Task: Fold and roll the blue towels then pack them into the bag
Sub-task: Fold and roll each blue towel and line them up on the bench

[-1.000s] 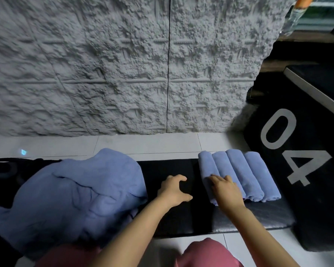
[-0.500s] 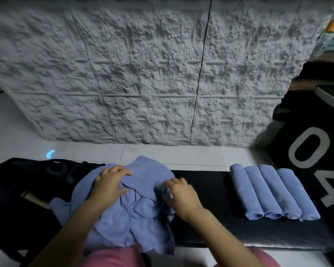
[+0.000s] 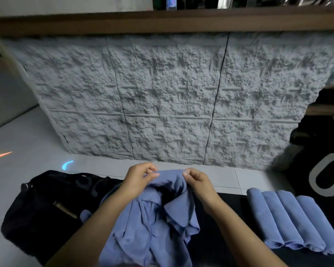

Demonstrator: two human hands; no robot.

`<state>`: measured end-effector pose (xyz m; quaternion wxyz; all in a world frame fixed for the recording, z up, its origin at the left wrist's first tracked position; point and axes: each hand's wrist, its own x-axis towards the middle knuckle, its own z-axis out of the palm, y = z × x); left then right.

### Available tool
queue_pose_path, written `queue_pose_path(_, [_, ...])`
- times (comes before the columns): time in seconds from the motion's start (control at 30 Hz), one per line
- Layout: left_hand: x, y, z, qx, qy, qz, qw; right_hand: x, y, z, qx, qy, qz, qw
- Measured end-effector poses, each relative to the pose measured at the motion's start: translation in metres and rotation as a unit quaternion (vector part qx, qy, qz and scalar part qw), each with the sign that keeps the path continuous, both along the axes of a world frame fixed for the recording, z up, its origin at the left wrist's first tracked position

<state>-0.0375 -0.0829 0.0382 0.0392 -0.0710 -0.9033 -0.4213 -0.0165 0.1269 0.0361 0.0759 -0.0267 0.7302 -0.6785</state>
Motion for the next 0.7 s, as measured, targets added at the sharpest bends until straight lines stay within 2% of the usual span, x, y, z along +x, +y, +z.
queue_pose_path(0.1, [0.001, 0.013, 0.019, -0.019, 0.024, 0.026, 0.999, 0.002, 0.019, 0.036, -0.095, -0.037, -0.008, 0.995])
queue_pose_path(0.13, [0.003, 0.020, 0.026, -0.032, 0.058, 0.051, 0.996, 0.004, 0.025, 0.047, -0.129, -0.054, -0.017, 0.990])
queue_pose_path(0.2, [0.015, 0.039, 0.041, 0.011, 0.128, 0.097, 0.987, 0.009, 0.037, 0.065, -0.181, -0.070, -0.043, 0.980])
queue_pose_path(0.23, [0.028, 0.051, 0.049, 0.056, 0.124, 0.087, 0.987, 0.011, 0.043, 0.074, -0.194, -0.071, -0.050, 0.977])
queue_pose_path(0.3, [0.057, 0.080, 0.060, 0.133, 0.042, -0.018, 0.990, 0.019, 0.054, 0.092, -0.213, -0.088, -0.062, 0.971])
queue_pose_path(0.37, [0.085, 0.107, 0.062, 0.129, -0.034, -0.112, 0.985, 0.026, 0.064, 0.103, -0.254, -0.124, -0.041, 0.958])
queue_pose_path(0.43, [0.101, 0.125, 0.062, 0.134, -0.013, -0.110, 0.985, 0.031, 0.068, 0.112, -0.281, -0.148, -0.019, 0.948])
queue_pose_path(0.47, [0.105, 0.132, 0.067, 0.150, 0.009, -0.083, 0.985, 0.031, 0.070, 0.114, -0.274, -0.156, -0.022, 0.949])
queue_pose_path(0.57, [0.106, 0.142, 0.095, 0.180, 0.072, -0.002, 0.981, 0.040, 0.076, 0.122, -0.172, -0.151, -0.048, 0.972])
queue_pose_path(0.7, [0.096, 0.144, 0.145, 0.277, 0.020, 0.073, 0.958, 0.060, 0.073, 0.134, -0.098, -0.085, -0.031, 0.991])
